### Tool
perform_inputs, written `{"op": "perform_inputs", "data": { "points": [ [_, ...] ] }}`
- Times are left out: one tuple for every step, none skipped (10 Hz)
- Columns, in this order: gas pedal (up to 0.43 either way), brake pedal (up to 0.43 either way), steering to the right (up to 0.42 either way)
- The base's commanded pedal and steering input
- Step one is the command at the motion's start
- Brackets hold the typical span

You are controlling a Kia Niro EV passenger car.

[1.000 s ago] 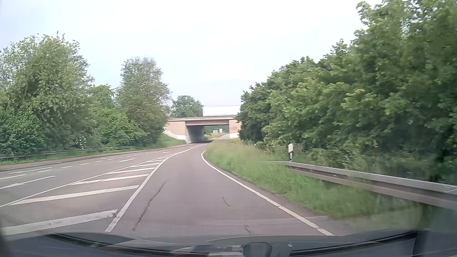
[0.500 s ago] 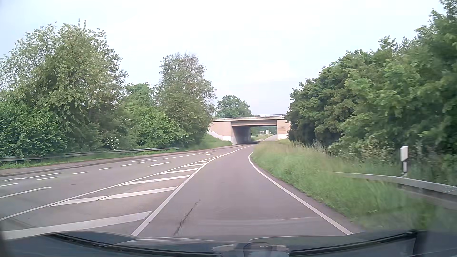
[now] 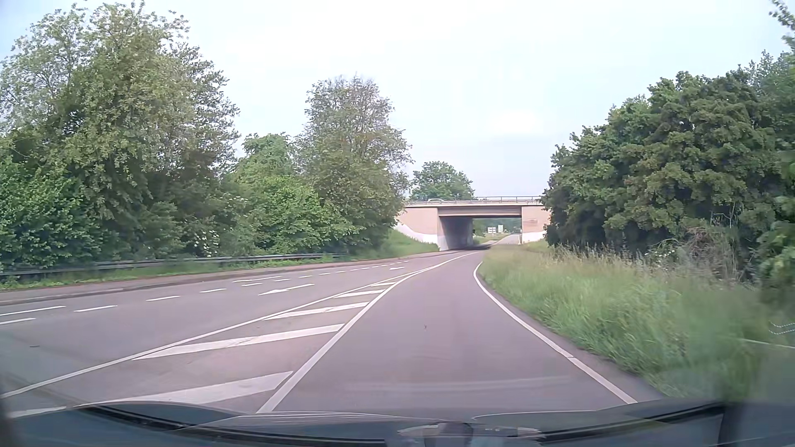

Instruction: Follow the waypoints while adhering to traffic rules and regulations

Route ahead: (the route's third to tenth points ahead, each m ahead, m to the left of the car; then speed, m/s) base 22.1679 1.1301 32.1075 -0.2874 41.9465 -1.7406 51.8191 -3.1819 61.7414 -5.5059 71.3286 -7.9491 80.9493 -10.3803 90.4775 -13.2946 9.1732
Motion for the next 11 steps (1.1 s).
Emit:
{"op": "perform_inputs", "data": {
  "points": [
    [0.268,0.0,0.007],
    [0.268,0.0,0.011],
    [0.268,0.0,0.013],
    [0.268,0.0,0.013],
    [0.268,0.0,0.015],
    [0.268,0.0,0.017],
    [0.268,0.0,0.023],
    [0.268,0.0,0.026],
    [0.268,0.0,0.027],
    [0.268,0.0,0.027],
    [0.268,0.0,0.028]
  ]
}}
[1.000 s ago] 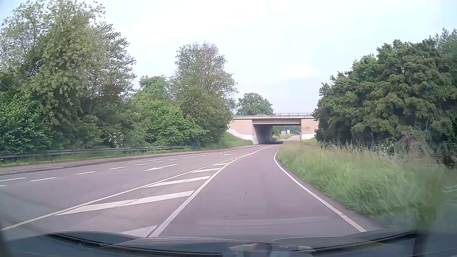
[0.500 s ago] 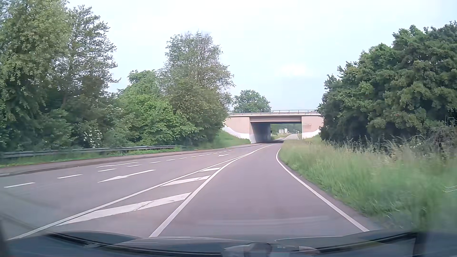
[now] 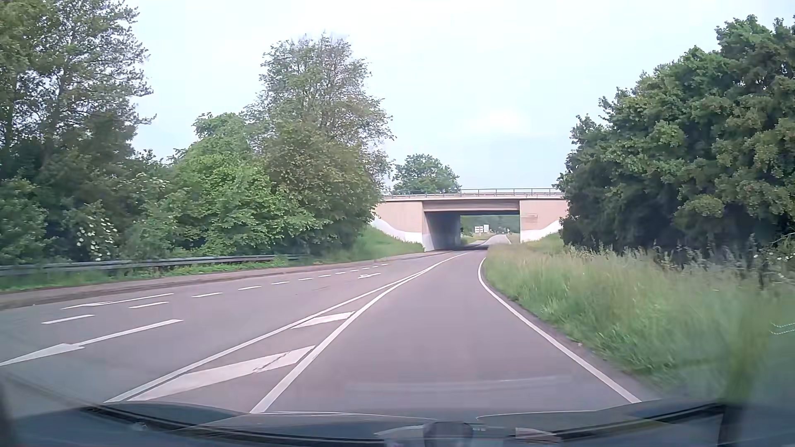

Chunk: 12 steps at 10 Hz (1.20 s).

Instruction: Follow the waypoints while adhering to traffic rules and regulations

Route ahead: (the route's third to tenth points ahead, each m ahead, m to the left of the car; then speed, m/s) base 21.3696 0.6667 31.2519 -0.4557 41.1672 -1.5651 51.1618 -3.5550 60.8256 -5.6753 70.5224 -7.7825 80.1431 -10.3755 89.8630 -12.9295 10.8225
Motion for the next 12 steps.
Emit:
{"op": "perform_inputs", "data": {
  "points": [
    [0.268,0.0,0.027],
    [0.268,0.0,0.027],
    [0.268,0.0,0.025],
    [0.268,0.0,0.024],
    [0.268,0.0,0.024],
    [0.268,0.0,0.023],
    [0.268,0.0,0.023],
    [0.268,0.0,0.023],
    [0.268,0.0,0.022],
    [0.268,0.0,0.019],
    [0.268,0.0,0.016],
    [0.268,0.0,0.015]
  ]
}}
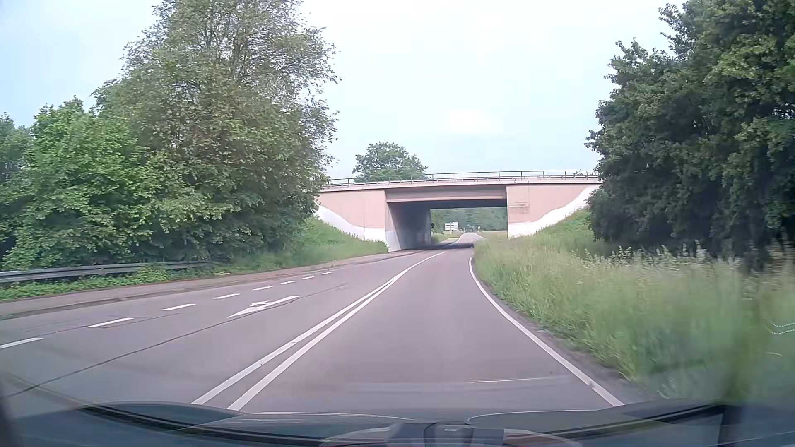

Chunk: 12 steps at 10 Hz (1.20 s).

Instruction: Follow the waypoints while adhering to traffic rules and regulations

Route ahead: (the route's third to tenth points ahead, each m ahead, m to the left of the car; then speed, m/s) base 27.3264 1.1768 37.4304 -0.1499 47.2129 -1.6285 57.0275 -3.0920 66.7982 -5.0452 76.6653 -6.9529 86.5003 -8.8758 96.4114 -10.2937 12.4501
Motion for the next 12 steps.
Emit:
{"op": "perform_inputs", "data": {
  "points": [
    [0.268,0.0,0.015],
    [0.268,0.0,0.015],
    [0.268,0.0,0.014],
    [0.268,0.0,0.014],
    [0.268,0.0,0.014],
    [0.268,0.0,0.014],
    [0.268,0.0,0.014],
    [0.268,0.0,0.014],
    [0.268,0.0,0.014],
    [0.268,0.0,0.014],
    [0.268,0.0,0.015],
    [0.268,0.0,0.017]
  ]
}}
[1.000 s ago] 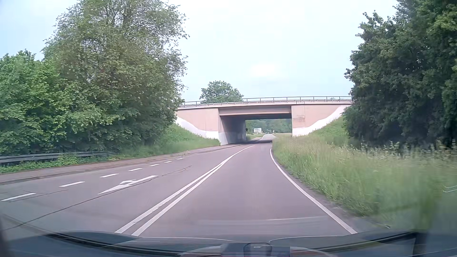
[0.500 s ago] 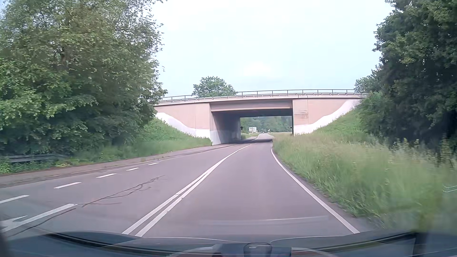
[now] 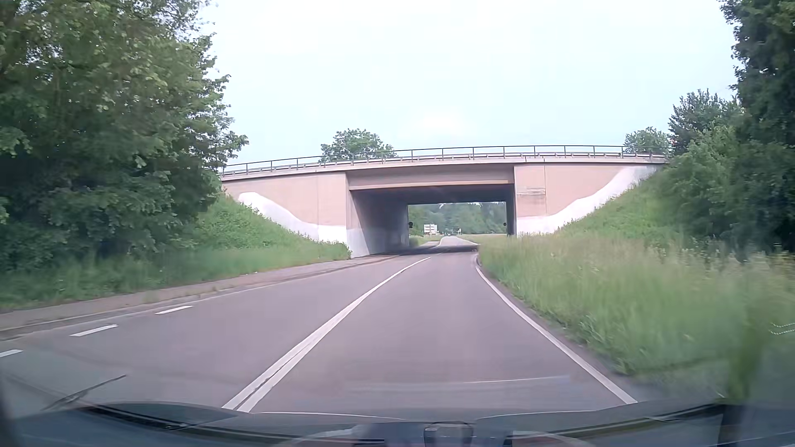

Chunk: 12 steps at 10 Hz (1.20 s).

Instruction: Follow the waypoints while adhering to traffic rules and regulations

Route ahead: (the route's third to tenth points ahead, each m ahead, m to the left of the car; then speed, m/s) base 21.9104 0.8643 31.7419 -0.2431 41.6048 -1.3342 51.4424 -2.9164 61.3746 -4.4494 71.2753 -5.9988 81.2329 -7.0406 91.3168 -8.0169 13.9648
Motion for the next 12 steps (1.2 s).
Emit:
{"op": "perform_inputs", "data": {
  "points": [
    [0.268,0.0,0.017],
    [0.268,0.0,0.017],
    [0.268,0.0,0.017],
    [0.268,0.0,0.017],
    [0.268,0.0,0.017],
    [0.268,0.0,0.017],
    [0.268,0.0,0.018],
    [0.268,0.0,0.02],
    [0.268,0.0,0.023],
    [0.268,0.0,0.025],
    [0.268,0.0,0.025],
    [0.268,0.0,0.024]
  ]
}}
